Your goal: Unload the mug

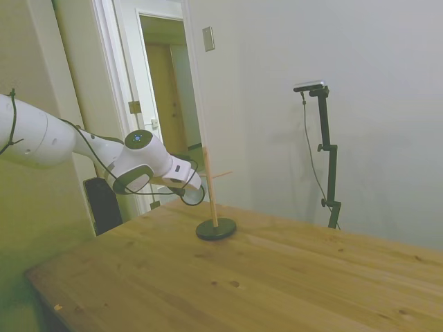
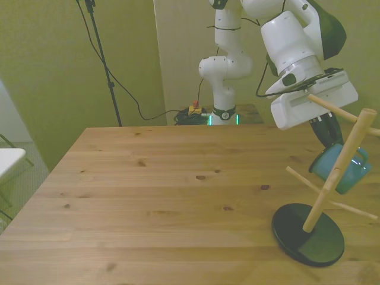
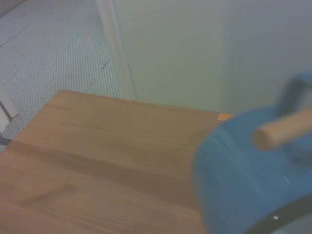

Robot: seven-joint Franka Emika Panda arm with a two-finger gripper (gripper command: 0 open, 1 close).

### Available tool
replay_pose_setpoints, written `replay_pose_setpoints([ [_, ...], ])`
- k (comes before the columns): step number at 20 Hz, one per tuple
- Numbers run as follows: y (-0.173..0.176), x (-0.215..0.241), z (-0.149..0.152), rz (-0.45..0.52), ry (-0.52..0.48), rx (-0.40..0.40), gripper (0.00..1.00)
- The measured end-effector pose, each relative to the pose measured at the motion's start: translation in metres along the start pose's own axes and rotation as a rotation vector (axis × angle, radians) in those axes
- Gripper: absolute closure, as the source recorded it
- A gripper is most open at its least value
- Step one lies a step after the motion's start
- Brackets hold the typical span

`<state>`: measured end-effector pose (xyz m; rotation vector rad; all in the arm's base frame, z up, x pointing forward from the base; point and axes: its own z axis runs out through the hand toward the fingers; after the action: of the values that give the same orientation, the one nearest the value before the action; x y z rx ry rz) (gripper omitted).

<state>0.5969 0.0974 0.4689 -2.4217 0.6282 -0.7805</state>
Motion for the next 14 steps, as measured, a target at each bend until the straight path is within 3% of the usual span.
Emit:
replay_pose_setpoints([
  [14,-0.016,-0.005,-0.029,-0.006,0.001,0.036,1.00],
])
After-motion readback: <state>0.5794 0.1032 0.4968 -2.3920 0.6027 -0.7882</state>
